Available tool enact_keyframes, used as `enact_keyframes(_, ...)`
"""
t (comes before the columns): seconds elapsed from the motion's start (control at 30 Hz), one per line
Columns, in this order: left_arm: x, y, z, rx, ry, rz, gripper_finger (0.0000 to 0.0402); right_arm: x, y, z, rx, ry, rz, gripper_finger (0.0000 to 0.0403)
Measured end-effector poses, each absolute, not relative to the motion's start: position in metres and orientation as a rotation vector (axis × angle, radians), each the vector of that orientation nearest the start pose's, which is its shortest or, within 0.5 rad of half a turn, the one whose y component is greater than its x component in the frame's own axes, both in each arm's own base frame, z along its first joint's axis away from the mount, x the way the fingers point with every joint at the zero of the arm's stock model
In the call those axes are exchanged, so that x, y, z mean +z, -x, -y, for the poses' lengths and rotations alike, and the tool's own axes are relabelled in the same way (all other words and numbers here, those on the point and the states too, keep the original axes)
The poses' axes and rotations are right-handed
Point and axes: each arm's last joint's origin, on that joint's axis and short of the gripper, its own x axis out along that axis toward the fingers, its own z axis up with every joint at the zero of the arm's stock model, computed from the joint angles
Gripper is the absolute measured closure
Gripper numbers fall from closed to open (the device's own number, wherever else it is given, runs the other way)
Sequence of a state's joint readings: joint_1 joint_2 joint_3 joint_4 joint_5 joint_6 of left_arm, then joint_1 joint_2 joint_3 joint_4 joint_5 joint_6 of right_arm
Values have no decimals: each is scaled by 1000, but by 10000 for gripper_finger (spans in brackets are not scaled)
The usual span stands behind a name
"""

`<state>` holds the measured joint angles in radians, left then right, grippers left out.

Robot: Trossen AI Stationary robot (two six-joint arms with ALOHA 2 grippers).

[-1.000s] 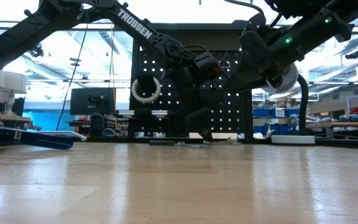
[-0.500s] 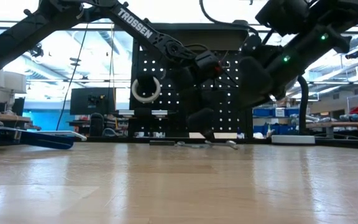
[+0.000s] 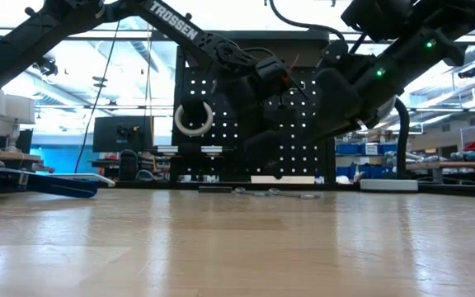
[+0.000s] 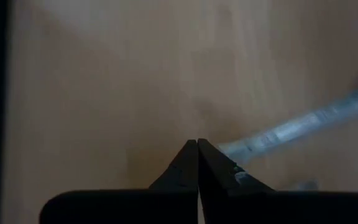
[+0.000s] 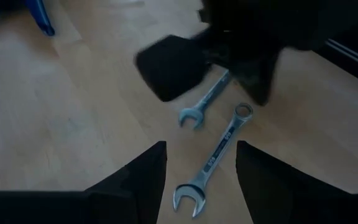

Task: Hang tools onto peg board
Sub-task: Hang the right wrench on the pegboard

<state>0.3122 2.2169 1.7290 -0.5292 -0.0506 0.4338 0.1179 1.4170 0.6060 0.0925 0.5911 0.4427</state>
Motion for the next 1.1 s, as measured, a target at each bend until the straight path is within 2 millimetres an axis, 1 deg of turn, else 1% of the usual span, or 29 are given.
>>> enact_keyframes(0.2,164,-448,-146,92,-248,-1085,401,168,-261,-15,-589,-170,-558,207)
enact_keyframes(0.33,161,-450,-146,94,-247,-1076,401,168,-261,-15,-585,-180,-558,208)
enact_keyframes(0.43,153,-452,-147,94,-246,-1077,401,167,-261,-15,-583,-175,-563,207)
enact_keyframes(0.57,147,-454,-148,95,-243,-1085,402,166,-261,-15,-580,-170,-575,204)
enact_keyframes(0.87,146,-451,-147,98,-228,-1119,402,165,-260,-15,-582,-170,-586,200)
enact_keyframes(0.93,145,-451,-145,101,-230,-1133,402,162,-262,-15,-583,-166,-594,197)
enact_keyframes(1.1,144,-451,-139,122,-230,-1152,402,145,-264,-15,-602,-148,-659,190)
